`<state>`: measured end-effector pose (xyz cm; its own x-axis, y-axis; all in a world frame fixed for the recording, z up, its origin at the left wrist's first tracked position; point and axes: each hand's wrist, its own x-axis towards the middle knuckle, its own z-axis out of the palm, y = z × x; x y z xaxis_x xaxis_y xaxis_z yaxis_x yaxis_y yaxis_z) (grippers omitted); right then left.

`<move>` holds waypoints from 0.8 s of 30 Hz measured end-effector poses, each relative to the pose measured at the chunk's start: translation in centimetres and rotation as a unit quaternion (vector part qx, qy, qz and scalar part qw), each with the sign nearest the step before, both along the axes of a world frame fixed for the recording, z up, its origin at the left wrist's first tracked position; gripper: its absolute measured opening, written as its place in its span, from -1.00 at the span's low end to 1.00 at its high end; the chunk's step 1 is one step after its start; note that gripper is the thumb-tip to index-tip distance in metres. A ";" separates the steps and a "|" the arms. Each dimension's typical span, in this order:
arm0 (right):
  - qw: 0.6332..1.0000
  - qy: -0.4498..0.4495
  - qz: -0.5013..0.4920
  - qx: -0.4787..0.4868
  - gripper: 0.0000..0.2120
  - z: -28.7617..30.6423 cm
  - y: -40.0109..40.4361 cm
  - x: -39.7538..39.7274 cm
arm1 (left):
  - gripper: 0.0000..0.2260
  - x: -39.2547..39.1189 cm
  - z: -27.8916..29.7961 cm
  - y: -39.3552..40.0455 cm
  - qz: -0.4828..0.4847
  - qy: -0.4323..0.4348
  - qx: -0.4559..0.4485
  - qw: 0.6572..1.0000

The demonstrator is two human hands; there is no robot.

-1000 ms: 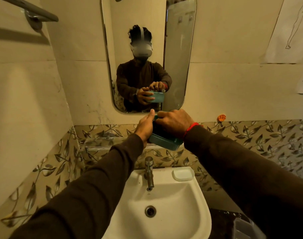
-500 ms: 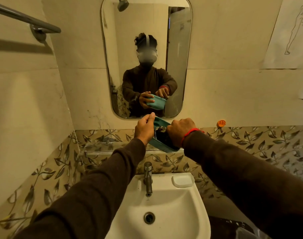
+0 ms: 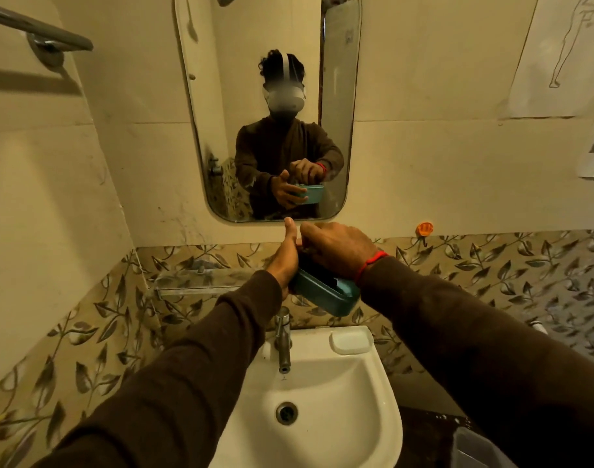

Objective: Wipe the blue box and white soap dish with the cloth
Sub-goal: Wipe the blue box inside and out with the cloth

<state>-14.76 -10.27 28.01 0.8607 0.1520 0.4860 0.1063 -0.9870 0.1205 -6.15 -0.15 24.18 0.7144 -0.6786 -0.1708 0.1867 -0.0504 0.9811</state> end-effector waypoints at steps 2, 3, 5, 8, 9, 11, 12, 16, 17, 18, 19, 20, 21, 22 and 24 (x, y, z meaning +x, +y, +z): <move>0.999 -0.018 -0.031 -0.012 -0.77 0.1 -0.4 0.2 | -0.21 0.2 0.0 -0.1 -0.003 -0.008 0.005 1.000; 0.998 -0.030 -0.049 -0.015 -0.79 -0.1 -0.6 0.2 | -0.20 0.3 0.0 -0.1 -0.002 -0.016 0.007 1.000; 0.996 -0.045 -0.071 -0.027 -0.79 -0.5 -0.6 0.5 | -0.20 0.3 0.3 -0.2 0.008 -0.039 0.012 0.999; 0.994 -0.041 -0.088 -0.047 -0.73 -0.9 -0.7 0.8 | -0.23 0.1 0.3 -0.5 0.033 -0.062 0.018 0.997; 0.993 -0.034 -0.097 -0.055 -0.69 -1.0 -0.9 0.8 | -0.26 0.0 0.3 -0.6 0.044 -0.066 0.016 0.997; 0.991 0.001 -0.117 -0.072 -0.61 -1.3 -1.7 0.2 | -0.31 0.2 0.3 -0.4 0.079 -0.076 0.007 0.994; 0.989 0.028 -0.124 -0.077 -0.59 -1.6 -2.2 -0.1 | -0.36 0.5 0.3 -0.3 0.103 -0.091 0.007 0.990; 0.983 0.105 -0.120 -0.096 -0.65 -1.9 -2.8 -1.0 | -0.51 0.4 -0.3 -0.5 0.132 -0.135 0.013 0.982; 0.980 0.114 -0.122 -0.107 -0.66 -1.8 -2.7 -1.0 | -0.48 0.2 -0.5 -0.8 0.134 -0.134 0.013 0.982; 0.977 0.124 -0.129 -0.112 -0.68 -1.8 -2.6 -0.9 | -0.45 0.0 -0.7 -1.1 0.135 -0.133 0.013 0.982; 0.976 0.132 -0.141 -0.105 -0.69 -1.9 -2.5 -0.8 | -0.43 -0.2 -0.9 -1.4 0.132 -0.133 0.012 0.982; 0.975 0.132 -0.158 -0.080 -0.71 -2.0 -2.3 -0.8 | -0.41 -0.3 -1.1 -1.6 0.132 -0.128 0.009 0.983; 0.976 0.124 -0.176 -0.035 -0.72 -2.1 -2.2 -0.7 | -0.39 -0.3 -1.1 -2.0 0.133 -0.120 0.003 0.984; 0.975 0.111 -0.190 0.022 -0.72 -2.1 -2.1 -0.7 | -0.38 -0.4 -1.1 -2.2 0.139 -0.114 -0.002 0.984; 0.966 0.102 -0.196 0.135 -0.72 -2.3 -1.8 -0.3 | -0.36 -0.6 -1.2 -2.8 0.158 -0.122 -0.003 0.980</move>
<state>-15.10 -12.09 25.76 0.9085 -0.3124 0.2775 -0.2866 -0.9491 -0.1303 -6.72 -2.91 22.97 0.9080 -0.4175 0.0341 -0.0474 -0.0217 0.9986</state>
